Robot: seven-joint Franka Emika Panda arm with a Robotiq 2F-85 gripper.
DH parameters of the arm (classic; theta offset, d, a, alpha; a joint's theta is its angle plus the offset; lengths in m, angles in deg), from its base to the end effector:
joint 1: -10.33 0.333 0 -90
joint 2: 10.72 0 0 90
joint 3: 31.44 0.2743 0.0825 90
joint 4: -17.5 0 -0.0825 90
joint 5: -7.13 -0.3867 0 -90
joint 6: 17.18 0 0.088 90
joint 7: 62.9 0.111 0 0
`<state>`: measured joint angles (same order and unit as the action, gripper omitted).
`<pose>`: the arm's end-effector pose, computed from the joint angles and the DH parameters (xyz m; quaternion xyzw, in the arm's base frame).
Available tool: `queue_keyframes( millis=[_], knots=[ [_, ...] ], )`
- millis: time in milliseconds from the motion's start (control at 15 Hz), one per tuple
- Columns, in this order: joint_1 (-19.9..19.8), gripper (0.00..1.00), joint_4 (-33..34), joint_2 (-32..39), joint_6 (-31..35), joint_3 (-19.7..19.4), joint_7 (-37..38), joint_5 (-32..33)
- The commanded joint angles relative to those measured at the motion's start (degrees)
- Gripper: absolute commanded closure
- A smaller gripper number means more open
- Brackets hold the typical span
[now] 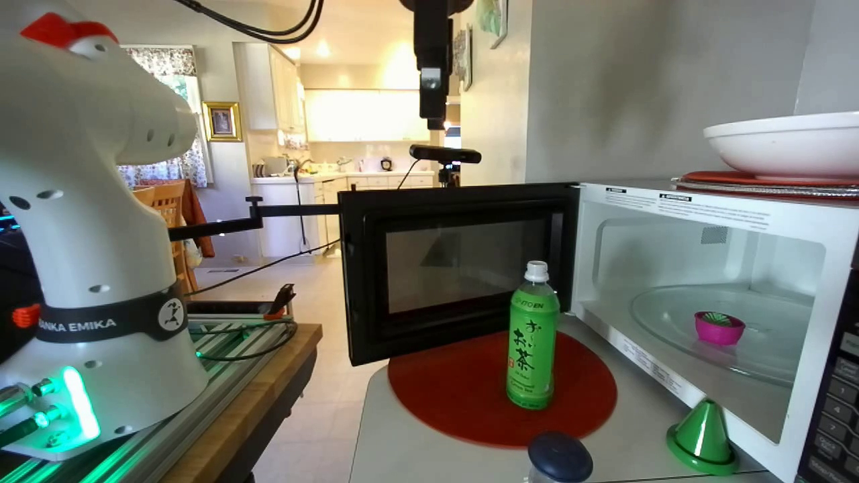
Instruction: Use the brush to clean the wall cabinet
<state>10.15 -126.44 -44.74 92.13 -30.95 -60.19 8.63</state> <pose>0.3934 0.0001 0.4404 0.9997 -0.0173 -0.0050 0.0149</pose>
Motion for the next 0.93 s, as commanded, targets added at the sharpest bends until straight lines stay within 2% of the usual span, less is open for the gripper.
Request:
queue_keyframes(
  millis=[0, 467, 867],
  knots=[
    [-1.1, 0.00, -1.2, 4.1, 4.7, 0.3, 2.7, -0.2],
    [-5.0, 0.00, -2.0, 14.3, 14.8, -0.1, 10.9, 1.2],
    [-7.5, 0.00, -3.9, 21.7, 25.2, -2.8, 13.2, 0.0]
  ],
)
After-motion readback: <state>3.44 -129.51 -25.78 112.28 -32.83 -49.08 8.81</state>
